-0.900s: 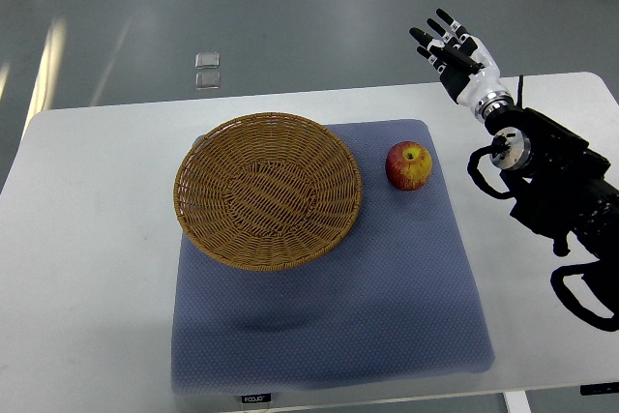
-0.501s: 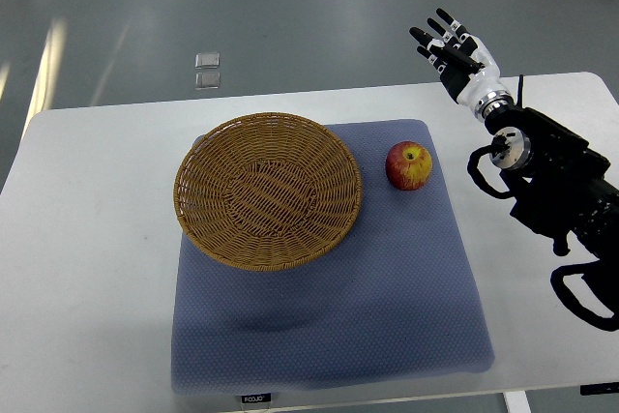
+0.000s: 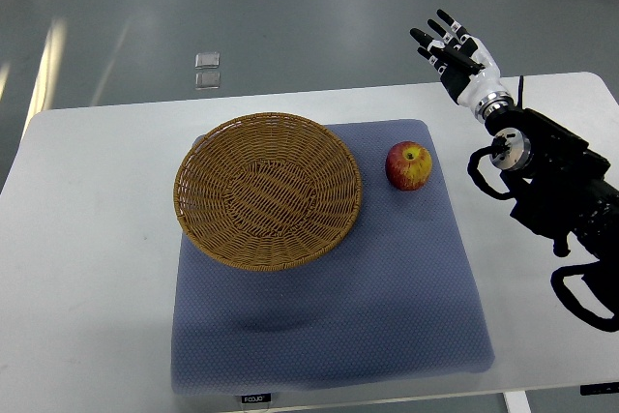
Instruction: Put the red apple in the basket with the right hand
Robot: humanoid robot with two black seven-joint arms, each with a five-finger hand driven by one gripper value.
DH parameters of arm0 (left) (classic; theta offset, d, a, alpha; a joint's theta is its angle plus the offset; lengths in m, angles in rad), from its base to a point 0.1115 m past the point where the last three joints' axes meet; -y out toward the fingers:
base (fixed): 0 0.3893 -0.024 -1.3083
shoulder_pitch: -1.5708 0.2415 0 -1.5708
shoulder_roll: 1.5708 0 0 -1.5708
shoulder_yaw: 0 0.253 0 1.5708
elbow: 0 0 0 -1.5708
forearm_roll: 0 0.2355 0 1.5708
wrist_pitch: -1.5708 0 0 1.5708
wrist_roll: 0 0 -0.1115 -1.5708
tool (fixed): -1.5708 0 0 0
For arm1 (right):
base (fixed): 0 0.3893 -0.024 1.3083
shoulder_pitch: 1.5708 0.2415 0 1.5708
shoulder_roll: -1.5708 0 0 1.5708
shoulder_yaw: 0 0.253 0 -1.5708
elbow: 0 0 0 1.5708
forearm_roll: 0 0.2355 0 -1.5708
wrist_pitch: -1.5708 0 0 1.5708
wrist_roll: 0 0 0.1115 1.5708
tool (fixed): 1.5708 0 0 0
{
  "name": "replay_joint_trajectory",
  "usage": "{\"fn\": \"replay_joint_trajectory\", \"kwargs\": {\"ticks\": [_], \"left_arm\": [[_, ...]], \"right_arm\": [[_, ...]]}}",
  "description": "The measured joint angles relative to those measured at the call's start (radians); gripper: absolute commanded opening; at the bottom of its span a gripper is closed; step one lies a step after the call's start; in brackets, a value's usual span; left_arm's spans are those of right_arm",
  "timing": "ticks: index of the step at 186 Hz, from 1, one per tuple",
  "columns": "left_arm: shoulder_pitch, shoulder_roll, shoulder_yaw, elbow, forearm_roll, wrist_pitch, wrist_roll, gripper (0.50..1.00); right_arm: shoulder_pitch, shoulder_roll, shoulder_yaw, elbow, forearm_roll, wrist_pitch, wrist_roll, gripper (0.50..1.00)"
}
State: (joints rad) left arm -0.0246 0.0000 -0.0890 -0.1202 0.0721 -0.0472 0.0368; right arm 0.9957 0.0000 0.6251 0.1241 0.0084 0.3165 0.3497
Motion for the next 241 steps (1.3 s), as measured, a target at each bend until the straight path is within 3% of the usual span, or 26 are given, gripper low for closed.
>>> {"fn": "replay_joint_trajectory", "kwargs": {"ticks": [72, 96, 122, 185, 241], "left_arm": [[0.001, 0.0, 0.0, -0.002, 0.0, 0.0, 0.0, 1.0], [0.002, 0.0, 0.0, -0.001, 0.0, 0.0, 0.0, 1.0], [0.002, 0.0, 0.0, -0.002, 0.0, 0.0, 0.0, 1.0], [0.002, 0.0, -0.001, -0.002, 0.0, 0.0, 0.0, 1.0], [0.002, 0.0, 0.0, -0.002, 0.0, 0.0, 0.0, 1.0]], "right_arm": [[-0.01, 0.0, -0.012, 0.037, -0.008, 0.002, 0.0, 0.921], [-0.01, -0.006, -0.042, 0.094, -0.042, 0.001, 0.0, 0.921], [-0.015, -0.088, -0.073, 0.193, -0.123, -0.009, 0.009, 0.921], [-0.016, -0.294, -0.085, 0.482, -0.541, -0.03, 0.015, 0.921], [0.036, -0.426, -0.126, 0.728, -1.166, 0.057, 0.074, 0.921]]}}
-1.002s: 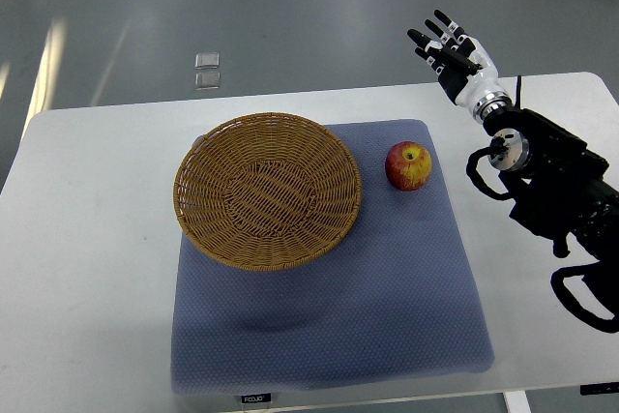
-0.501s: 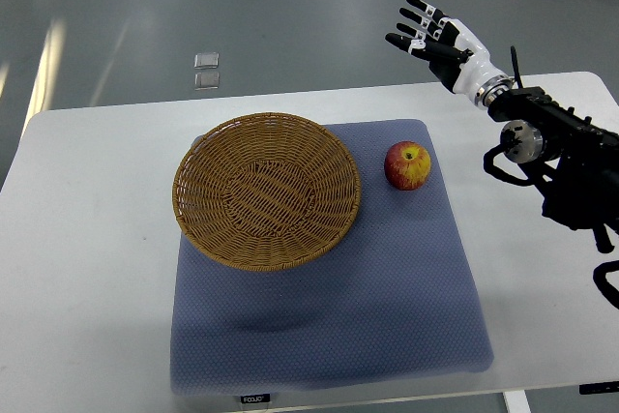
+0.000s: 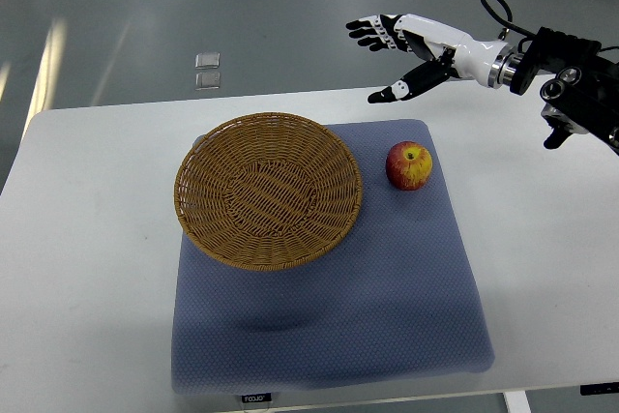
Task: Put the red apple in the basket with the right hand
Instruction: 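Swing the right hand down and over toward the red apple, then close the right hand's fingers around the red apple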
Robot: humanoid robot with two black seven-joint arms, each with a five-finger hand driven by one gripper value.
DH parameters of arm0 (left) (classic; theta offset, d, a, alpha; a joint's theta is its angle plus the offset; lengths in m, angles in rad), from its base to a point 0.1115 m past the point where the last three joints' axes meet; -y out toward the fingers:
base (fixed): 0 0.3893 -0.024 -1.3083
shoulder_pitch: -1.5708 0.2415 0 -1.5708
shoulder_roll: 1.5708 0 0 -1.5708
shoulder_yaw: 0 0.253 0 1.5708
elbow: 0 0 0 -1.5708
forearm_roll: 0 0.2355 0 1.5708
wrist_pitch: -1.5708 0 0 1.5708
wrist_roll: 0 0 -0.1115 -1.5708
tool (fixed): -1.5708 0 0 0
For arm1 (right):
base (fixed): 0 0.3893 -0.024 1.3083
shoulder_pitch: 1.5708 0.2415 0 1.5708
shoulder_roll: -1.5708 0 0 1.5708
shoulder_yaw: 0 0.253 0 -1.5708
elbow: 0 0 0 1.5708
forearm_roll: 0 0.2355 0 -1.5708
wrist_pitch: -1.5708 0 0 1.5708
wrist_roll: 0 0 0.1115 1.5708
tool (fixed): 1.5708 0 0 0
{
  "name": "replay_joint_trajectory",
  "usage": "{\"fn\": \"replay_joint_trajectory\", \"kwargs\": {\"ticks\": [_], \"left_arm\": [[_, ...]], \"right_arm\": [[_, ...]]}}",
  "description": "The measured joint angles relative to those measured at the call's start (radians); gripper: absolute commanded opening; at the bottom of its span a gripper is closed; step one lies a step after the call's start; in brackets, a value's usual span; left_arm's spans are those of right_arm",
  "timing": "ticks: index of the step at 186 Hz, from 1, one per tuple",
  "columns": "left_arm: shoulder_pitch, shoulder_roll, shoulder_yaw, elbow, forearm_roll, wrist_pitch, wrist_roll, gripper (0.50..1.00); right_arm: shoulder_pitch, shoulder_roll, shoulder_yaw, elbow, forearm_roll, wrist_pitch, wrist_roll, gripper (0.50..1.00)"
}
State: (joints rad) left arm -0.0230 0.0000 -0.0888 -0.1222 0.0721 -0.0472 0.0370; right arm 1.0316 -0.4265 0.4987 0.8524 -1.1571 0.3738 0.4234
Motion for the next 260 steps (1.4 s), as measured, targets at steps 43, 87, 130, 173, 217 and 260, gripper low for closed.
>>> {"fn": "replay_joint_trajectory", "kwargs": {"ticks": [43, 87, 130, 173, 217, 260], "left_arm": [[0.0, 0.0, 0.0, 0.001, 0.0, 0.0, 0.0, 1.0], [0.0, 0.0, 0.0, 0.001, 0.0, 0.0, 0.0, 1.0], [0.0, 0.0, 0.0, 0.0, 0.0, 0.0, 0.0, 1.0], [0.0, 0.0, 0.0, 0.0, 0.0, 0.0, 0.0, 1.0], [0.0, 0.0, 0.0, 0.001, 0.0, 0.0, 0.0, 1.0], [0.0, 0.0, 0.0, 0.001, 0.0, 0.0, 0.0, 1.0]], "right_arm": [[0.092, -0.041, -0.088, 0.088, -0.247, 0.076, 0.024, 0.921], [0.161, -0.033, -0.292, 0.092, -0.361, 0.035, 0.022, 0.921], [0.162, 0.003, -0.425, 0.032, -0.447, -0.099, 0.016, 0.921], [0.155, 0.011, -0.525, -0.006, -0.477, -0.206, 0.014, 0.921], [0.153, 0.012, -0.573, -0.031, -0.48, -0.248, 0.014, 0.921], [0.142, 0.017, -0.579, -0.035, -0.48, -0.254, 0.014, 0.915]]}}
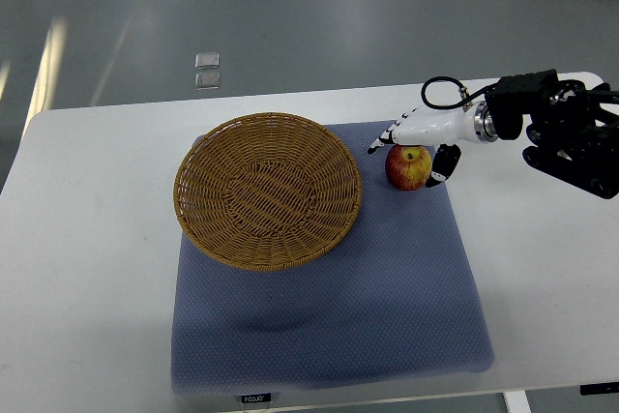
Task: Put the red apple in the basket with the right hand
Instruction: 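Close the right hand's fingers around the red apple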
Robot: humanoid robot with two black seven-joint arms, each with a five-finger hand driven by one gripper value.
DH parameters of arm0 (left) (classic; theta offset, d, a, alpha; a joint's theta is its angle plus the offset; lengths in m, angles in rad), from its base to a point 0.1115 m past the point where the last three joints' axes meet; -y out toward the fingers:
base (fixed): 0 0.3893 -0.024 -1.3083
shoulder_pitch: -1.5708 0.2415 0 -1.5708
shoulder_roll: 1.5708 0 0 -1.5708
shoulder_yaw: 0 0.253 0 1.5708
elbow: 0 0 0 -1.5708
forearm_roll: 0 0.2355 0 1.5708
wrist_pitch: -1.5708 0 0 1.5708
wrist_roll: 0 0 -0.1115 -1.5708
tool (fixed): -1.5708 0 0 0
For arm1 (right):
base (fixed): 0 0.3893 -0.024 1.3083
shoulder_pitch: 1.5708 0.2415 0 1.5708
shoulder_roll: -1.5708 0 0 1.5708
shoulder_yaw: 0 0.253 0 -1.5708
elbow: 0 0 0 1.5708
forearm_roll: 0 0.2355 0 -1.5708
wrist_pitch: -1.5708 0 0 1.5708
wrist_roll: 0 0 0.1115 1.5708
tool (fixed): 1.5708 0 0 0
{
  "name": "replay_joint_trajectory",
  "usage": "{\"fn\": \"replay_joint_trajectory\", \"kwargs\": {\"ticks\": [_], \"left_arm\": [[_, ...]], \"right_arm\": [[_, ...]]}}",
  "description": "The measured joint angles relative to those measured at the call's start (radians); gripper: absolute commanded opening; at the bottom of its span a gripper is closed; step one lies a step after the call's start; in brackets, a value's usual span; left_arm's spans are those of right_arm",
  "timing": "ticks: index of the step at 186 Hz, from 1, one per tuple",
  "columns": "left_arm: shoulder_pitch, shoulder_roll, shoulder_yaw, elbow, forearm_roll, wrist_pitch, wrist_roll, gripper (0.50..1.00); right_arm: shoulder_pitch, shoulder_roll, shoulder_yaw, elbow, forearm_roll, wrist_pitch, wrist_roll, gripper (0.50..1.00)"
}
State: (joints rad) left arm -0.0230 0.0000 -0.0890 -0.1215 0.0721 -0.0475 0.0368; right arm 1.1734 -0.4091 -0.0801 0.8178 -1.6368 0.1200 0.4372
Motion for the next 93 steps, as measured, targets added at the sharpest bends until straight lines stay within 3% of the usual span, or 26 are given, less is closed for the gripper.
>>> {"fn": "replay_joint_trajectory", "kwargs": {"ticks": [33, 81, 91, 92, 93], "left_arm": [[0.0, 0.0, 0.0, 0.0, 0.0, 0.0, 0.0, 1.0], [0.0, 0.0, 0.0, 0.0, 0.0, 0.0, 0.0, 1.0], [0.0, 0.0, 0.0, 0.0, 0.0, 0.0, 0.0, 1.0], [0.0, 0.0, 0.0, 0.0, 0.0, 0.0, 0.0, 1.0], [0.0, 0.0, 0.0, 0.0, 0.0, 0.0, 0.0, 1.0]], "right_arm": [[-0.004, 0.01, -0.001, 0.0, -0.001, -0.003, 0.0, 0.893], [-0.009, 0.026, -0.009, -0.026, -0.005, -0.008, -0.002, 0.715], [-0.01, 0.027, -0.012, -0.027, -0.006, -0.017, -0.001, 0.715], [-0.01, 0.027, -0.012, -0.027, -0.006, -0.017, -0.001, 0.671], [-0.01, 0.027, -0.013, -0.027, -0.006, -0.018, 0.0, 0.67]]}}
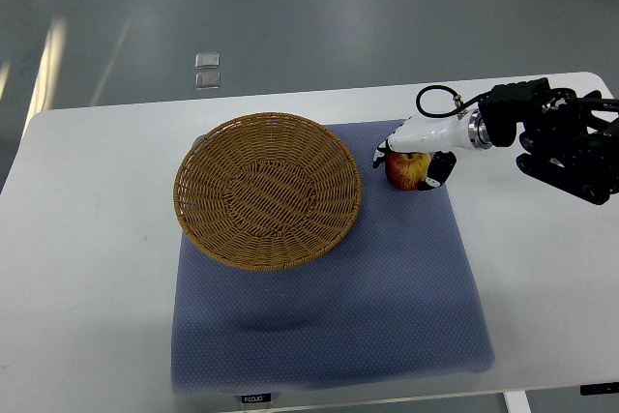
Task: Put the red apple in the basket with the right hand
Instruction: 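Close the right hand's fingers around the red apple, then lift the apple up off the cushion with the right hand, then carry the apple over the wicker basket and lower it inside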
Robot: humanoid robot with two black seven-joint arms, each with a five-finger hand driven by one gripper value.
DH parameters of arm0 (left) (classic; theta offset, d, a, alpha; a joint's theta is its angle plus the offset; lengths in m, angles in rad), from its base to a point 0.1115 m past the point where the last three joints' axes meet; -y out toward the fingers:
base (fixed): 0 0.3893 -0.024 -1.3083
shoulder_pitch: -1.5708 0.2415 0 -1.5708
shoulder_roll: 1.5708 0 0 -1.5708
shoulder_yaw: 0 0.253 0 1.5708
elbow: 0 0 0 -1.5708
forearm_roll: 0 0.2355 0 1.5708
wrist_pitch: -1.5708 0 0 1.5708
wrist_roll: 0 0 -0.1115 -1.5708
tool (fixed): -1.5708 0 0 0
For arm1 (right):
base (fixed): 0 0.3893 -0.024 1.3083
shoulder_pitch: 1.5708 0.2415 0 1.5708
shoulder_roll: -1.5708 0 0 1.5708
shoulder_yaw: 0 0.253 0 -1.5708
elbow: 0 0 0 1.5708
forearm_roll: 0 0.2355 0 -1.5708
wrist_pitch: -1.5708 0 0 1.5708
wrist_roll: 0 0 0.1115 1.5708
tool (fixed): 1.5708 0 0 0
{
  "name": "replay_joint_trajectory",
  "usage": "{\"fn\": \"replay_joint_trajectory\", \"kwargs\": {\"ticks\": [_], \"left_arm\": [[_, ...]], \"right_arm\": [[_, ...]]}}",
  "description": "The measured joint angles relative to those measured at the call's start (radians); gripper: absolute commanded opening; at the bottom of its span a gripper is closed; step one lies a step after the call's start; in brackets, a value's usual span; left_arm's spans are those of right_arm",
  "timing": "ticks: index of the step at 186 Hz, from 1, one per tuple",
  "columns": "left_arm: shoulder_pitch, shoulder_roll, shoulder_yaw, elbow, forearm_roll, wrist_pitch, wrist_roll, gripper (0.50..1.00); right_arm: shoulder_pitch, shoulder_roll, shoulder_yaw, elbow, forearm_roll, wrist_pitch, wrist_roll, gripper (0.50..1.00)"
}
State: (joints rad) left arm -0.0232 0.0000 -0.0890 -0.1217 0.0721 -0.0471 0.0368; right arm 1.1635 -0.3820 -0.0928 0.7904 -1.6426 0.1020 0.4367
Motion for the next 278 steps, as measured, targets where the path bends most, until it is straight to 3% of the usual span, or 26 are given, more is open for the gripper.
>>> {"fn": "replay_joint_trajectory", "kwargs": {"ticks": [26, 97, 169, 219, 278], "left_arm": [[0.0, 0.0, 0.0, 0.0, 0.0, 0.0, 0.0, 1.0], [0.0, 0.0, 0.0, 0.0, 0.0, 0.0, 0.0, 1.0], [0.0, 0.0, 0.0, 0.0, 0.0, 0.0, 0.0, 1.0], [0.0, 0.0, 0.0, 0.0, 0.0, 0.0, 0.0, 1.0], [0.0, 0.0, 0.0, 0.0, 0.0, 0.0, 0.0, 1.0]], "right_arm": [[-0.001, 0.001, -0.002, 0.0, 0.0, -0.006, 0.003, 0.617], [0.052, -0.015, 0.002, 0.0, 0.0, -0.008, 0.009, 0.619], [0.257, 0.002, 0.016, 0.014, 0.012, -0.009, 0.011, 0.627], [0.29, 0.104, 0.016, 0.057, 0.019, -0.002, 0.025, 0.631], [0.214, 0.244, 0.014, 0.053, 0.02, -0.011, 0.017, 0.637]]}}
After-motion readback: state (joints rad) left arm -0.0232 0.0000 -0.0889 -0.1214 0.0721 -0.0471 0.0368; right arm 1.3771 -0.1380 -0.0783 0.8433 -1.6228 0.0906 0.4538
